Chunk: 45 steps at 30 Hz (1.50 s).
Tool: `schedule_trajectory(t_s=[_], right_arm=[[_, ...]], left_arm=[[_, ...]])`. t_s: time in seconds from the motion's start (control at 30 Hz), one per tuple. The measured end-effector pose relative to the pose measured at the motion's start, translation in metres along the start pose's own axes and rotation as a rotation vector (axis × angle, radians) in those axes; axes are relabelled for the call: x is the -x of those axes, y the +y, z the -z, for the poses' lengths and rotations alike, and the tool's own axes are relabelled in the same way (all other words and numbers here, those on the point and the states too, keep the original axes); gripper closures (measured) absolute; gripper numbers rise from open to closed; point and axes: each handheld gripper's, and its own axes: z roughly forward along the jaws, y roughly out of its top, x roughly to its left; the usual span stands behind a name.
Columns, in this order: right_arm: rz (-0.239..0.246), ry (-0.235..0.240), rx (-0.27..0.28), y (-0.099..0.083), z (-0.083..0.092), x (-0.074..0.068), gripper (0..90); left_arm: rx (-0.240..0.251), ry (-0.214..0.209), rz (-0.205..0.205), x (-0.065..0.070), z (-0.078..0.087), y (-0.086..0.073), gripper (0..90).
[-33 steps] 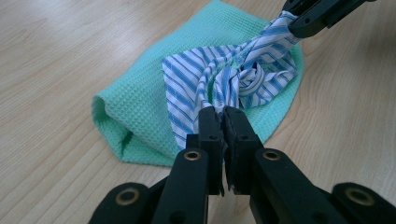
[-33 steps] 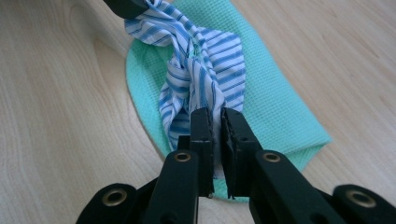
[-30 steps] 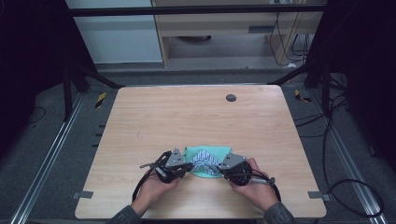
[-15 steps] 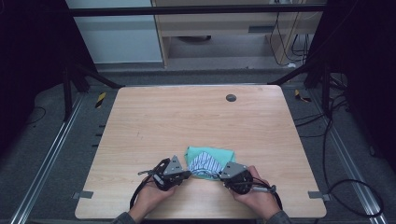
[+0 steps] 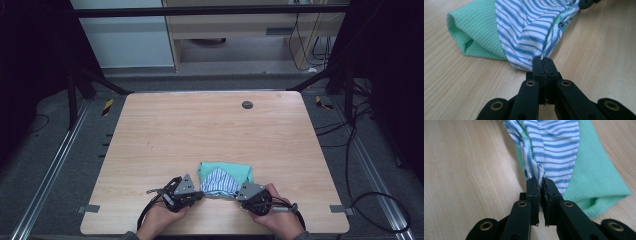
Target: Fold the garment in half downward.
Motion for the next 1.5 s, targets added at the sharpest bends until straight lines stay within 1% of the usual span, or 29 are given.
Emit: schedule_trajectory(t_s=[0.03, 0.1, 0.2, 0.27, 0.3, 0.33, 0.37, 0.43, 0.47, 0.53, 0.6, 0.67, 0.73, 0.8, 0.87, 0.9, 0.93, 1.0, 1.03, 1.07, 1.1, 1.13, 1.2, 1.23, 1.33, 1.37, 1.4, 1.43, 1.5], right_arm=[[-0.006, -0.009, -0.001, 0.0, 0.0, 0.002, 84.3], [-0.021, -0.034, 0.0, 0.001, 0.0, 0.007, 84.2], [-0.028, -0.04, 0.004, 0.002, 0.0, 0.01, 83.8], [-0.025, -0.031, 0.002, 0.001, 0.002, 0.006, 82.5], [-0.015, -0.029, 0.0, -0.001, 0.003, 0.004, 81.8], [-0.011, -0.025, -0.006, -0.003, 0.004, 0.002, 80.7], [-0.013, -0.021, -0.007, -0.005, 0.004, 0.0, 79.2], [-0.019, -0.015, 0.004, -0.009, 0.006, -0.002, 78.9], [-0.017, -0.012, 0.006, -0.01, 0.008, -0.003, 79.2], [-0.021, -0.006, 0.005, -0.013, 0.009, -0.006, 78.9], [-0.02, -0.006, 0.002, -0.016, 0.01, -0.007, 76.3], [-0.037, -0.007, 0.008, -0.018, 0.013, -0.009, 75.1], [-0.054, -0.012, 0.016, -0.021, 0.016, -0.008, 72.7], [-0.072, -0.019, 0.024, -0.024, 0.02, -0.006, 70.3], [-0.093, -0.035, 0.026, -0.026, 0.024, -0.003, 66.8], [-0.104, -0.047, 0.028, -0.028, 0.025, 0.0, 64.4], [-0.125, -0.057, 0.027, -0.03, 0.027, 0.003, 61.5], [-0.154, -0.076, 0.029, -0.035, 0.028, 0.009, 56.7], [-0.168, -0.082, 0.027, -0.036, 0.028, 0.011, 54.4], [-0.193, -0.094, 0.022, -0.039, 0.028, 0.016, 51.8], [-0.193, -0.094, 0.022, -0.039, 0.028, 0.016, 51.8], [-0.232, -0.111, 0.016, -0.043, 0.027, 0.023, 46.5], [-0.27, -0.143, 0.017, -0.047, 0.025, 0.031, 40.1], [-0.292, -0.149, 0.015, -0.048, 0.024, 0.035, 37.6], [-0.367, -0.178, 0.02, -0.05, 0.019, 0.047, 27.7], [-0.382, -0.189, 0.026, -0.05, 0.018, 0.051, 26.0], [-0.416, -0.202, 0.032, -0.051, 0.017, 0.057, 24.1], [-0.43, -0.208, 0.038, -0.051, 0.016, 0.06, 21.9], [-0.477, -0.227, 0.047, -0.051, 0.013, 0.071, 19.1]], left_arm=[[-0.004, -0.004, -0.006, 0.001, 0.0, 0.0, 90.0], [0.006, -0.013, 0.003, 0.004, 0.0, 0.0, 90.0], [-0.005, -0.007, -0.005, 0.007, -0.001, 0.0, 90.0], [-0.005, -0.008, -0.005, 0.008, 0.0, -0.001, 90.0], [0.001, -0.007, 0.004, 0.009, 0.0, -0.002, 90.0], [-0.008, -0.009, 0.0, 0.009, 0.001, -0.003, 90.0], [-0.001, -0.012, 0.009, 0.01, 0.001, -0.005, 90.0], [-0.009, -0.009, 0.004, 0.011, 0.003, -0.007, 90.0], [-0.004, -0.01, 0.014, 0.012, 0.003, -0.008, 90.0], [-0.012, -0.011, 0.009, 0.012, 0.005, -0.009, 90.0], [0.006, -0.006, 0.021, 0.013, 0.008, -0.011, 89.5], [0.017, 0.002, 0.027, 0.014, 0.012, -0.012, 85.4], [0.03, 0.025, 0.033, 0.014, 0.017, -0.015, 78.0], [0.035, 0.037, 0.033, 0.013, 0.02, -0.016, 77.3], [0.047, 0.061, 0.041, 0.01, 0.024, -0.017, 72.3], [0.047, 0.061, 0.041, 0.01, 0.024, -0.017, 67.9], [0.06, 0.094, 0.055, 0.005, 0.028, -0.018, 63.8], [0.076, 0.116, 0.071, 0.0, 0.031, -0.019, 59.0], [0.081, 0.14, 0.081, -0.005, 0.033, -0.019, 55.6], [0.082, 0.163, 0.092, -0.009, 0.034, -0.02, 50.0], [0.082, 0.163, 0.092, -0.009, 0.034, -0.02, 44.7], [0.078, 0.194, 0.1, -0.016, 0.035, -0.021, 40.6], [0.064, 0.239, 0.111, -0.027, 0.035, -0.023, 35.4], [0.066, 0.254, 0.126, -0.033, 0.034, -0.024, 32.4], [0.06, 0.286, 0.171, -0.047, 0.032, -0.026, 26.0], [0.062, 0.3, 0.19, -0.053, 0.031, -0.027, 24.2], [0.06, 0.305, 0.201, -0.057, 0.03, -0.027, 22.0], [0.052, 0.315, 0.219, -0.063, 0.028, -0.027, 20.4], [0.05, 0.323, 0.243, -0.071, 0.026, -0.027, 17.0]])
